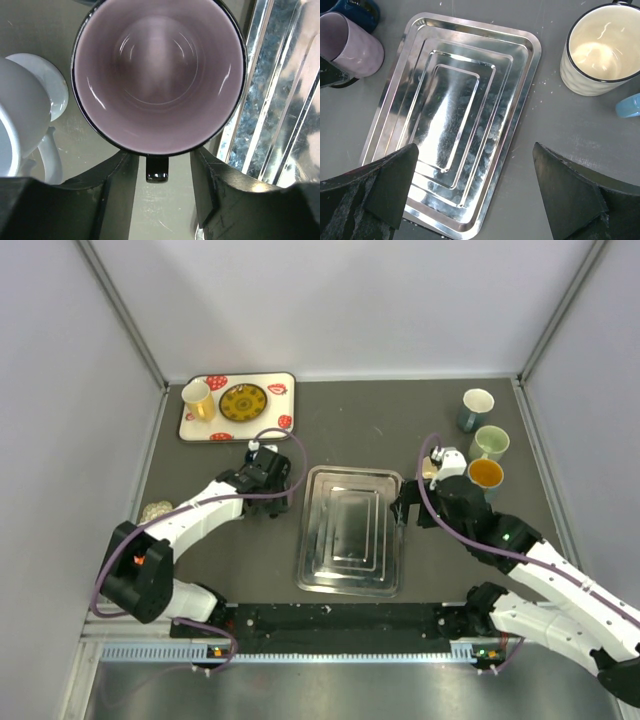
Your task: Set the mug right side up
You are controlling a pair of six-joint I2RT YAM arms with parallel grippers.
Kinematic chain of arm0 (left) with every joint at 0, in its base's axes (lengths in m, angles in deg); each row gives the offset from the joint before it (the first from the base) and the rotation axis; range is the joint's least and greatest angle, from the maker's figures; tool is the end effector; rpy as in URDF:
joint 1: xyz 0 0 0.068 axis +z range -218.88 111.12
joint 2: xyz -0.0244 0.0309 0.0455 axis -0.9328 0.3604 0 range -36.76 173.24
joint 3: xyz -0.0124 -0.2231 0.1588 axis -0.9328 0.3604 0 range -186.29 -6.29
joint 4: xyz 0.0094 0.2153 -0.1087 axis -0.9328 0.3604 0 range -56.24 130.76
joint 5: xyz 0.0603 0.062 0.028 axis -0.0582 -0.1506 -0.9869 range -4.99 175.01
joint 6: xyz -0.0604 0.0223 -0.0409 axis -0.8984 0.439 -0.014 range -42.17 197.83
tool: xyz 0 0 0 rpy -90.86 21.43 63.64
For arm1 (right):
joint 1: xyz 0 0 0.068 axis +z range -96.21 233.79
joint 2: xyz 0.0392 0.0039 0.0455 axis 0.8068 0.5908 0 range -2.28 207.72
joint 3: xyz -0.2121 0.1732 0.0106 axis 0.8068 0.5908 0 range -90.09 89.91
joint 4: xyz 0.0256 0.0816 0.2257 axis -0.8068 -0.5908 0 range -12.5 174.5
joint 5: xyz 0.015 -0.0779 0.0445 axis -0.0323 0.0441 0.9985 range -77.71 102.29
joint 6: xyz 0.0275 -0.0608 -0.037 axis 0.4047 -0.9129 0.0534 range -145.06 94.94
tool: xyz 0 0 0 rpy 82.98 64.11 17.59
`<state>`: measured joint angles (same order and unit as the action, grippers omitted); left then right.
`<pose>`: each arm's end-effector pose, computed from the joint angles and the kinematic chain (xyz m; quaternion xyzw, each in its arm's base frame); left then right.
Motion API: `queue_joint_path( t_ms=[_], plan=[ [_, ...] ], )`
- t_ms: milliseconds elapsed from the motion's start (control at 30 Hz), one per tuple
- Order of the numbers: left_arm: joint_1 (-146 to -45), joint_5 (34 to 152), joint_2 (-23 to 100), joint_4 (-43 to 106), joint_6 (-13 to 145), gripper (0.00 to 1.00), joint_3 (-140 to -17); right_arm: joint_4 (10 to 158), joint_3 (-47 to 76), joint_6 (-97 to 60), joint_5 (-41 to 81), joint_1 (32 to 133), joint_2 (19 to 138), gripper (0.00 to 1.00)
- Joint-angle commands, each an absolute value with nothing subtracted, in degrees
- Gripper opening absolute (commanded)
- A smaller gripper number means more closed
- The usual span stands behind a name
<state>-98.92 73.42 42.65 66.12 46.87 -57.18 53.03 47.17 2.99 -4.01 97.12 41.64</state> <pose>0.2341 -0.1205 0.2004 -0.0330 0.9627 -0.0427 0.2651 0.1347 0.1023 0.2795 -0.0481 0.8698 0.1761 0.4583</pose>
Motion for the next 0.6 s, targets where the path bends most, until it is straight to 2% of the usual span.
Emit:
queue_joint_path(
  t_ms=[0,333,400,433,567],
  plan=[
    [-98.1,73.2,43.1,63.3,47.9,0.47,-57.2,53.3,47.7,2.4,-3.9,97.0,40.8,0.99],
    [-97.6,72.5,41.8,63.8,48.9,0.22,-56.7,53.3,48.3,2.8,-3.4,96.9,41.0,0.99],
    [-97.6,72.7,42.0,64.3,48.9,0.13,-56.8,53.3,48.4,2.9,-3.4,97.0,41.0,0.99],
    [-97.6,72.8,41.8,64.5,48.9,0.0,-56.8,53.3,48.5,3.0,-3.3,97.0,40.8,0.99],
    [-98.1,75.0,37.2,65.3,48.8,0.0,-56.1,53.6,48.7,3.3,-0.6,96.9,39.8,0.97]
  ],
)
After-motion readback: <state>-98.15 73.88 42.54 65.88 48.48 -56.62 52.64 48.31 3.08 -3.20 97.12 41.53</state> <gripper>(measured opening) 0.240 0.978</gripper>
